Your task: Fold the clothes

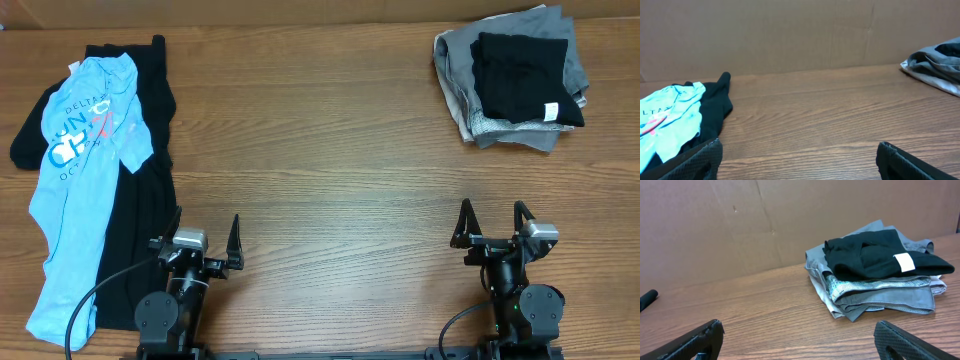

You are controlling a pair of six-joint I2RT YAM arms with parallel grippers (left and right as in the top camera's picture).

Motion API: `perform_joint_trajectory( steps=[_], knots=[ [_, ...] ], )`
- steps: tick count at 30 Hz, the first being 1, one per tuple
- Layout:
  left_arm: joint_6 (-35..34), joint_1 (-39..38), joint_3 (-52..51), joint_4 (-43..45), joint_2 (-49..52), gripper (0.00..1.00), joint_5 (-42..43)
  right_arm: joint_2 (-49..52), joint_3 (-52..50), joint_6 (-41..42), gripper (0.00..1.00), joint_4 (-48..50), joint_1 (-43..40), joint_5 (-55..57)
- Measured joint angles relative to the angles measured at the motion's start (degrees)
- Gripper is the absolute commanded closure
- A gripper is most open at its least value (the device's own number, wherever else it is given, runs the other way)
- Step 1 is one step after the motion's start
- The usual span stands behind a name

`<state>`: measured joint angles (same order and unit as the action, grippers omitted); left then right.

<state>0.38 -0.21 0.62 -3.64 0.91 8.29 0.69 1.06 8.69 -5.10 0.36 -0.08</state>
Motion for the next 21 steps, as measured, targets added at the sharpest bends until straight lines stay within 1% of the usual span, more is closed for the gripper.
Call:
perform_joint_trajectory(
  steps=[5,9,11,21],
  knots=[
    [0.0,0.0,0.0,0.0,0.0,0.00,0.4,0.0,0.0,0.3,0.00,0.8,0.0,-0.7],
    [0.0,0.0,0.0,0.3,0.0,0.00,2.7,-0.1,0.0,0.3,0.00,7.1,0.0,-4.2],
    [0.0,0.0,0.0,0.3,0.0,0.00,3.3,-0.1,0.0,0.3,0.00,8.6,0.0,-5.6],
    [0.0,0.0,1.0,-2.0,0.0,0.00,4.2,-0.1,0.0,0.3,0.00,10.6,0.0,-11.4]
  ],
)
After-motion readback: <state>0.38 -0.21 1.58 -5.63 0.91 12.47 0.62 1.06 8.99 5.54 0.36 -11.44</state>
